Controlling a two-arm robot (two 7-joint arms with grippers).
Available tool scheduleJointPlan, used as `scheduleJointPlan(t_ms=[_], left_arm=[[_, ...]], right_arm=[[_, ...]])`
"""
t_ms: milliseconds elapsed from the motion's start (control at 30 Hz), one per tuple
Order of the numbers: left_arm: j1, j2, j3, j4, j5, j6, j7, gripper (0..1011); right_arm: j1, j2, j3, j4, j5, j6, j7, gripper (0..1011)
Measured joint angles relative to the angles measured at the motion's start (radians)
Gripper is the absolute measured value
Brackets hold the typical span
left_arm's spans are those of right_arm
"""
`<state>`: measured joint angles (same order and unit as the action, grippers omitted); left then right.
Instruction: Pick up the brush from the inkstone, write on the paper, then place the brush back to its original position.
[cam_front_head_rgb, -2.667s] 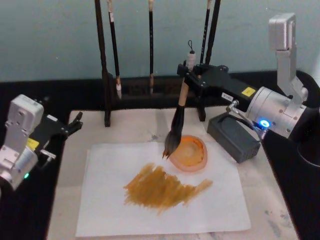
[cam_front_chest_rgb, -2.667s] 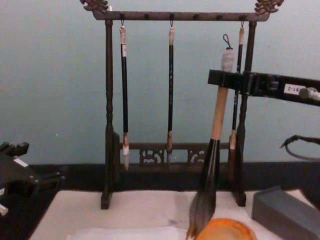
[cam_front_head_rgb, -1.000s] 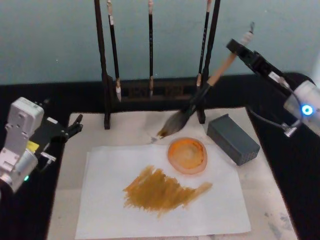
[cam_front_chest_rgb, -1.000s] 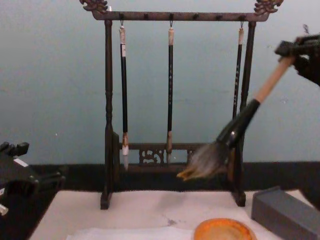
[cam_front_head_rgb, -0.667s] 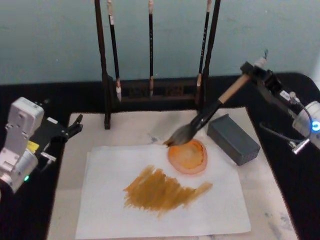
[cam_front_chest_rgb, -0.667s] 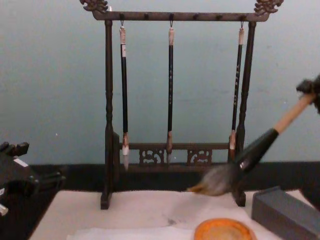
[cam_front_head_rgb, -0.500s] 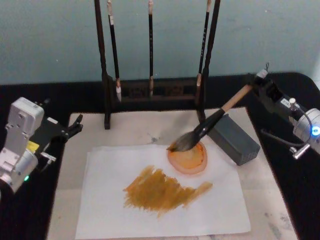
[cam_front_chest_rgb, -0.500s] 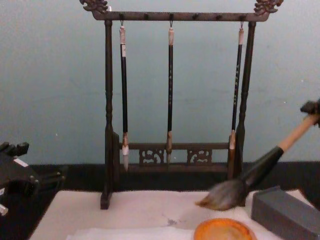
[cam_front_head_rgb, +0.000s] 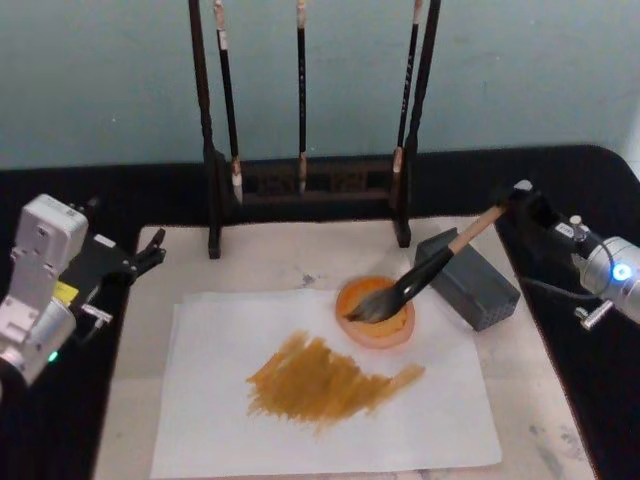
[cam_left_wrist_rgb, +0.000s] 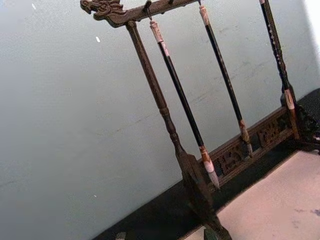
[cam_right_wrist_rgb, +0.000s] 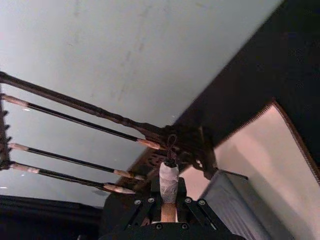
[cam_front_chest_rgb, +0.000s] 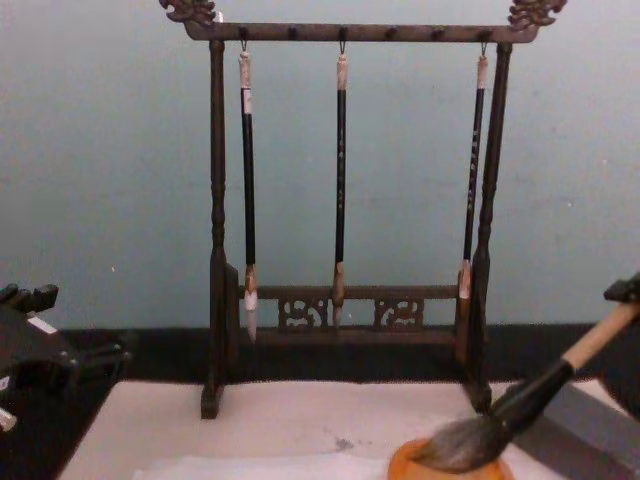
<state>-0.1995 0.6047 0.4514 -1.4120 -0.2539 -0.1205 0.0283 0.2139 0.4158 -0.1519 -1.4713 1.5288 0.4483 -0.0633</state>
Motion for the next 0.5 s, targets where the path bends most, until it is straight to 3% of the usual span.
scheduleJointPlan(t_ms=[500], left_arm=[[0.000,0.000,0.000,0.000,0.000,0.000,0.000,1010]], right_arm=[[0.083,0.004,-0.075,0.112,0.008,-0.004,-0.013,161]])
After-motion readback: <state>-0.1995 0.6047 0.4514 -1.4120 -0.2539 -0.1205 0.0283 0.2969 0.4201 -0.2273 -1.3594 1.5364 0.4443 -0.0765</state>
